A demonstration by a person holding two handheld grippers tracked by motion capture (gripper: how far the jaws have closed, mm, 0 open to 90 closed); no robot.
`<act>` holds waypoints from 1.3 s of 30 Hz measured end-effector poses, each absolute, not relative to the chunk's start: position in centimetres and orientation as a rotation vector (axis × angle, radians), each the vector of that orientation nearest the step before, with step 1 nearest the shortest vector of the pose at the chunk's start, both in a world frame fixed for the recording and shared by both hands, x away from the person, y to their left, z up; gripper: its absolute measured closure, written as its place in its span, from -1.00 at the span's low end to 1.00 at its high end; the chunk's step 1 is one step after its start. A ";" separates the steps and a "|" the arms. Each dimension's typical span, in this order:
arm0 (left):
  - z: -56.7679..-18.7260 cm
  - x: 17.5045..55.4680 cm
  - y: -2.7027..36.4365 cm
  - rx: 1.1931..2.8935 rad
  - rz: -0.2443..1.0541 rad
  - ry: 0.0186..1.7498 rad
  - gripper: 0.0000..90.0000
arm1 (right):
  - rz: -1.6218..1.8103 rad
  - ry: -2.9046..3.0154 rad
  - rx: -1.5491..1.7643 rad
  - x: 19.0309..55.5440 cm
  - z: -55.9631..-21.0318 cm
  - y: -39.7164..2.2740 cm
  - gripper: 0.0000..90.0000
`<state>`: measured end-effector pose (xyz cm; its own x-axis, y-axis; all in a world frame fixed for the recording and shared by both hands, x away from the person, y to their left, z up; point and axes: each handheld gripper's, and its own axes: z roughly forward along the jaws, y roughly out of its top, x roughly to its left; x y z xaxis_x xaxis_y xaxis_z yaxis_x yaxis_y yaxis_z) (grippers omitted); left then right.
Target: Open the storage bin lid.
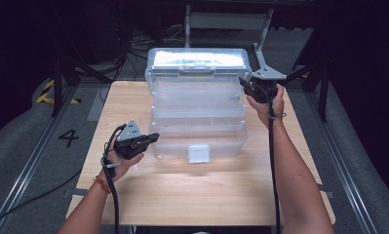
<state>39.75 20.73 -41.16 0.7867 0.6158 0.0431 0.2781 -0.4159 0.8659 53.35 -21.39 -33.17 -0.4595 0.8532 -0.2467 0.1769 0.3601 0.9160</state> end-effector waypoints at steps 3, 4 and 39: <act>-41.2 39.8 20.7 2.019 0.443 0.665 0.99 | 1.141 1.865 0.902 53.6 -33.1 -21.4 0.56; -41.2 39.9 20.6 2.018 0.436 0.669 0.99 | 1.137 1.867 0.893 53.7 -33.1 -21.4 0.55; -41.5 40.4 20.3 2.020 0.434 0.657 0.95 | 1.154 1.884 0.928 56.1 -32.7 -21.4 0.64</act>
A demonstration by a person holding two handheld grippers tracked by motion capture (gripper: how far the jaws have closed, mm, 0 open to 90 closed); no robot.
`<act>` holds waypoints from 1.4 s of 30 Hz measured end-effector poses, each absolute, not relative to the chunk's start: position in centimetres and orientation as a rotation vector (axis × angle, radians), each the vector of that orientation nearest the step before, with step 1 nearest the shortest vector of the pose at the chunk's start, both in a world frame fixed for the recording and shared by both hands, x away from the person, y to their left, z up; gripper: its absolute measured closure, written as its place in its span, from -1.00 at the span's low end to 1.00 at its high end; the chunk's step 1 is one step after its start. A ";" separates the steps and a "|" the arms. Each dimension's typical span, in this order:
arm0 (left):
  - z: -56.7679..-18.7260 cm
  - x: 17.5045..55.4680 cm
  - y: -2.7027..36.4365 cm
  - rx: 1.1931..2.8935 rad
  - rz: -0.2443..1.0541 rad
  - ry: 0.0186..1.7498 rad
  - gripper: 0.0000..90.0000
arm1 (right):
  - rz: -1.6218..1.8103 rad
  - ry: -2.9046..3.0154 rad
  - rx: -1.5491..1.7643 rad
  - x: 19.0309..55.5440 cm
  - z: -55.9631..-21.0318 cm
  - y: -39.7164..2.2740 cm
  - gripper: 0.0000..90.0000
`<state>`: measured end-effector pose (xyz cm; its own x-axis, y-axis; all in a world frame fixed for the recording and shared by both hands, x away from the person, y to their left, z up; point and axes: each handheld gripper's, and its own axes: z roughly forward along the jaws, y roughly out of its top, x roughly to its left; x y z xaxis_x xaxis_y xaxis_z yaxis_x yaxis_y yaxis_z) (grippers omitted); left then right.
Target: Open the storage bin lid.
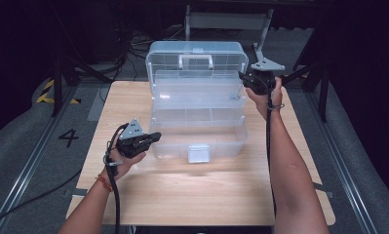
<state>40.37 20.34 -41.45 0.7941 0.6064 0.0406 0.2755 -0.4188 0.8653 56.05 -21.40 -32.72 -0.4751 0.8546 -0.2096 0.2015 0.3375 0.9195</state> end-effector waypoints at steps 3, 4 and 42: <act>-41.4 40.4 20.3 2.021 0.438 0.657 0.94 | 1.158 1.886 0.934 56.3 -32.7 -21.4 0.64; -41.5 40.4 20.3 2.020 0.436 0.656 0.94 | 1.157 1.884 0.931 56.4 -32.7 -21.4 0.64; -41.6 40.5 20.0 2.029 0.451 0.664 0.93 | 1.141 1.996 1.007 59.6 -31.9 -21.2 0.61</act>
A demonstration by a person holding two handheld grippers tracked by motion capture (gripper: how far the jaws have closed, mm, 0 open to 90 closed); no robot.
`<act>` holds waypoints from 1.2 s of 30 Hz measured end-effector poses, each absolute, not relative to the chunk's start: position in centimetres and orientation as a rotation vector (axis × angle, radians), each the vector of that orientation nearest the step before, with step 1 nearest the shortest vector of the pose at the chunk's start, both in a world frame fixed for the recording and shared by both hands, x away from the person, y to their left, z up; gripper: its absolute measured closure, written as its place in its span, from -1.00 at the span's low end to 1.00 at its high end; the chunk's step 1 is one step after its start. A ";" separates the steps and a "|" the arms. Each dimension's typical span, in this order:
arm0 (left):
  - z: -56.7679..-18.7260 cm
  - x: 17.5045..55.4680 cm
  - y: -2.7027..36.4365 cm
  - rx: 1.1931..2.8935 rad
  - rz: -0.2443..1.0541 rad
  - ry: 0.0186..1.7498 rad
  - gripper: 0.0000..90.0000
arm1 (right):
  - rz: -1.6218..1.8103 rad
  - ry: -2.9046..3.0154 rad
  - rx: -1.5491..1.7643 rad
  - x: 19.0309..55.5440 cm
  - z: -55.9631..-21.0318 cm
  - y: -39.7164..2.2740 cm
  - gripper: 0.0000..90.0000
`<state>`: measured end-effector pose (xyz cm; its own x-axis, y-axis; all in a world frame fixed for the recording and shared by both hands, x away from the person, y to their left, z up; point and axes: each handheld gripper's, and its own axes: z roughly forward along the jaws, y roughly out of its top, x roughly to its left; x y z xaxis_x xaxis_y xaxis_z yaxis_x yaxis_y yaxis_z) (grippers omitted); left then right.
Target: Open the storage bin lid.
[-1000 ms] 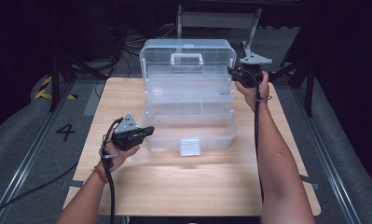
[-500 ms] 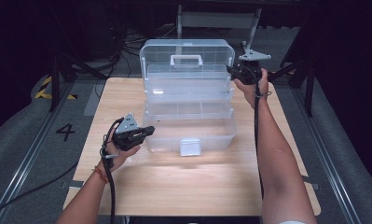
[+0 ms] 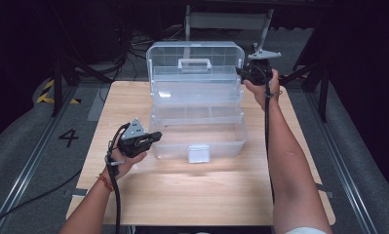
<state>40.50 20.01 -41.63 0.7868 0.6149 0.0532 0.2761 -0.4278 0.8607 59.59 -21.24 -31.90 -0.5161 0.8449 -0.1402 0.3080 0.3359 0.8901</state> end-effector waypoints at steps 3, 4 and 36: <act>-41.6 40.5 20.0 2.026 0.450 0.667 0.93 | 1.137 2.005 1.021 59.9 -31.8 -21.2 0.61; -41.6 40.5 20.0 2.026 0.448 0.668 0.93 | 1.139 2.007 1.025 59.9 -31.9 -21.2 0.61; -41.6 40.5 20.0 2.023 0.448 0.663 0.92 | 1.079 2.047 1.101 62.2 -31.9 -20.6 0.55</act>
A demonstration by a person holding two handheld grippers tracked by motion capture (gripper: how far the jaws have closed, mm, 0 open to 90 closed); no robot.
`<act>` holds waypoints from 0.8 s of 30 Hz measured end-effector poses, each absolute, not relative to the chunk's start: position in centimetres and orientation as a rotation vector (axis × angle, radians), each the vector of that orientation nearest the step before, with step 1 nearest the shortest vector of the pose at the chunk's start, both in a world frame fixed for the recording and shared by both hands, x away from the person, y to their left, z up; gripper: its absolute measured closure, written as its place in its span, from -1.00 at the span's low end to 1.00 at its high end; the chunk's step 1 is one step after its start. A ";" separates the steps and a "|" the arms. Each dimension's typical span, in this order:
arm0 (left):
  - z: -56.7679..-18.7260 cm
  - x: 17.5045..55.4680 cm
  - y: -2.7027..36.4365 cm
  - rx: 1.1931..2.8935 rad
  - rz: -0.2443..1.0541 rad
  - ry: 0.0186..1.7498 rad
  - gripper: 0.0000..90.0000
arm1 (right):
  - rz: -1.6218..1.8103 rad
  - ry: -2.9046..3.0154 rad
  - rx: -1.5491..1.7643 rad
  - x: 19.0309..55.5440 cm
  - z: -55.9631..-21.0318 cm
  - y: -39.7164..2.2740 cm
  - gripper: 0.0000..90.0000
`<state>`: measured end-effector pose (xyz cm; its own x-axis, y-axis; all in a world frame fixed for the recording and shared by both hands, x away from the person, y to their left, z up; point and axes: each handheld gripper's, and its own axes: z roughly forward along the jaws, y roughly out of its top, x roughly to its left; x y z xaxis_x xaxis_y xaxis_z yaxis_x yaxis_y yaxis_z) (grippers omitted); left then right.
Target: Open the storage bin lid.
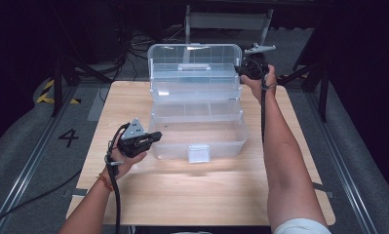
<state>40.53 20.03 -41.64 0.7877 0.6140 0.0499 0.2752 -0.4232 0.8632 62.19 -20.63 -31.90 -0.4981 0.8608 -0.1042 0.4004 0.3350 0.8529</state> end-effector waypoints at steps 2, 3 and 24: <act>-41.6 40.5 20.0 2.024 0.448 0.663 0.91 | 1.079 2.048 1.104 62.2 -31.9 -20.6 0.55; -41.6 40.5 20.0 2.024 0.447 0.664 0.91 | 1.080 2.048 1.107 62.3 -31.9 -20.6 0.55; -41.6 40.6 20.2 2.032 0.443 0.661 0.87 | 0.993 2.141 1.135 63.2 -33.9 -20.6 0.77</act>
<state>40.55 20.19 -41.58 0.7908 0.6101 0.0500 0.2774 -0.4301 0.8591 63.16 -20.63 -33.88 -0.5162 0.8504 -0.1015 0.4719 0.3813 0.7949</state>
